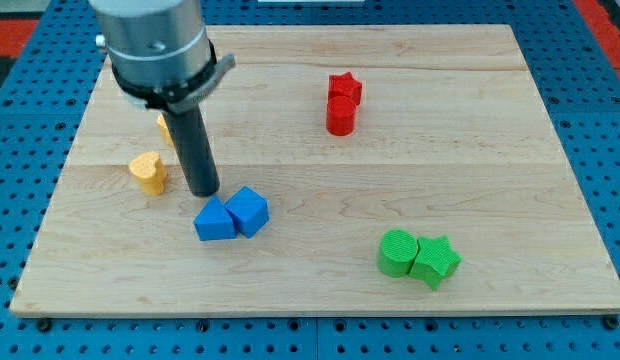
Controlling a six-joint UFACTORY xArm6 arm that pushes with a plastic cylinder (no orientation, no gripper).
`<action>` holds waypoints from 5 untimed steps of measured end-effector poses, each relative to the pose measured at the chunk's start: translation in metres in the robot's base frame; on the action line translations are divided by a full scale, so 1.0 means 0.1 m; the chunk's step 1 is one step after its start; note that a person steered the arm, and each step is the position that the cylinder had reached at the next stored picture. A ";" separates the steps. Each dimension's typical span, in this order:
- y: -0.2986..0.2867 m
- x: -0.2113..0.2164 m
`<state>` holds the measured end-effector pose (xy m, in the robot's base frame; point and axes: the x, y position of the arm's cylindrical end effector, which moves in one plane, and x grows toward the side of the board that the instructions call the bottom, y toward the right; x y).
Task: Slide your hand to the right of the cube
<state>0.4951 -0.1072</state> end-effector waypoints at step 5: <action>1.22 0.17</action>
<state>0.5119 0.0144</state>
